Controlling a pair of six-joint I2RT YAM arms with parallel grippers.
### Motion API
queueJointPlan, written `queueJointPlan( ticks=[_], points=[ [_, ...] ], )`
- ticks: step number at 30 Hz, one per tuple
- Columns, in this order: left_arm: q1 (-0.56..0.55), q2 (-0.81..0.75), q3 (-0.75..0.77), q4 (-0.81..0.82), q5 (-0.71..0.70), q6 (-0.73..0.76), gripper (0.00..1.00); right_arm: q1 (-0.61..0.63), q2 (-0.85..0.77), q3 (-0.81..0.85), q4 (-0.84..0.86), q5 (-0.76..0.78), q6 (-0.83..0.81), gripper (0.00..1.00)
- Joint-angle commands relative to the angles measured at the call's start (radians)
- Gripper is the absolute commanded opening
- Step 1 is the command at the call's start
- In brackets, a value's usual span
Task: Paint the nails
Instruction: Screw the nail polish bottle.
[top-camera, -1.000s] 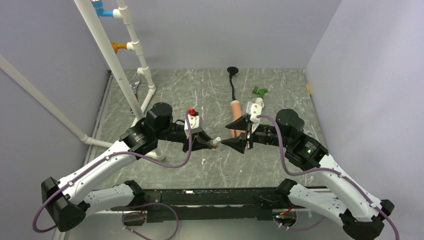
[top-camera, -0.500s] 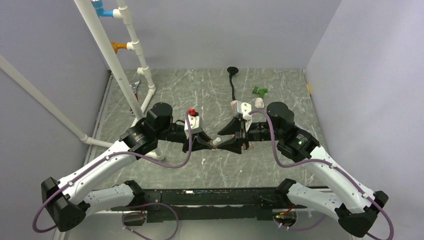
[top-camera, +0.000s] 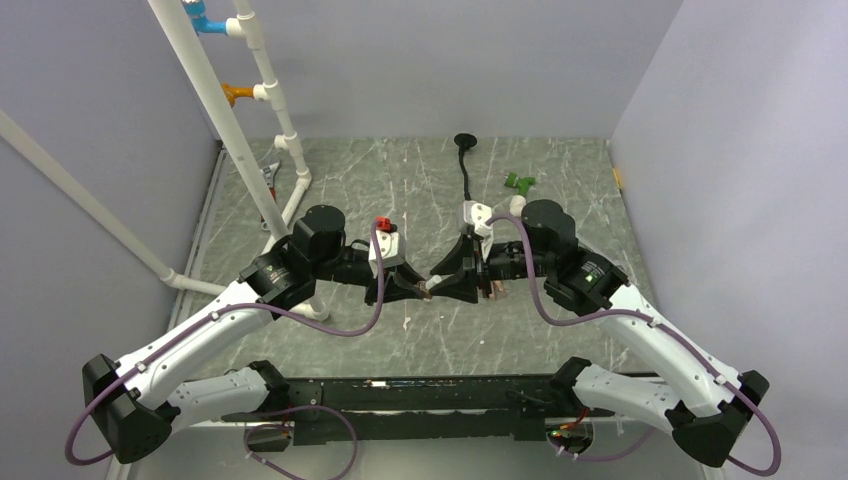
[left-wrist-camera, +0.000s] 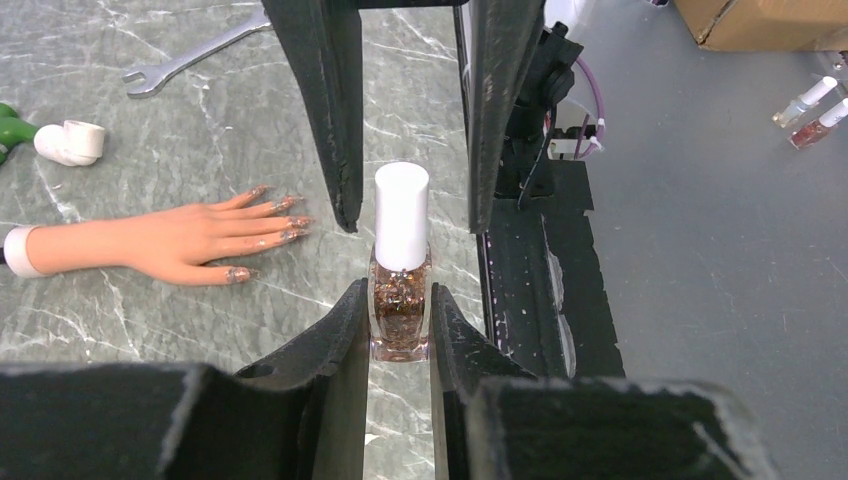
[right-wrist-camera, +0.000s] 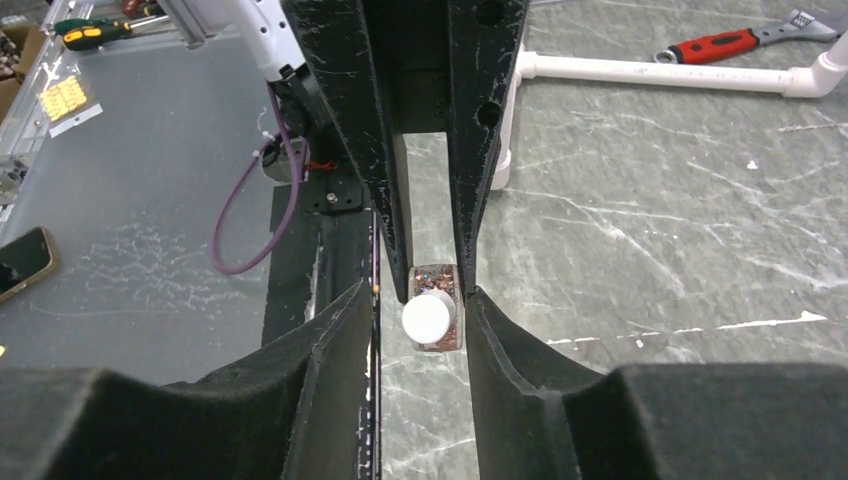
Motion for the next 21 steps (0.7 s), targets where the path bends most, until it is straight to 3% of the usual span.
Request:
queueJointPlan(
  ticks=[1, 11, 18, 21],
  points=[
    [0.001, -0.016, 0.04, 0.044, 0.032, 0.003, 0.0, -0.004, 0.008, 0.041, 0.005, 0.019, -0.013, 0.39],
    [0.001, -0.021, 0.034, 0.058, 0.029, -0.009, 0.0, -0.002, 0.017, 0.043, -0.002, 0.026, -0.014, 0.25],
    [0.001, -0.028, 0.025, 0.076, -0.005, -0.024, 0.0, -0.001, 0.013, 0.035, -0.004, 0.031, -0.01, 0.01],
    [0.001, -0.031, 0.022, 0.084, -0.042, -0.037, 0.0, 0.002, 0.01, 0.032, 0.0, 0.035, -0.004, 0.0]
  ],
)
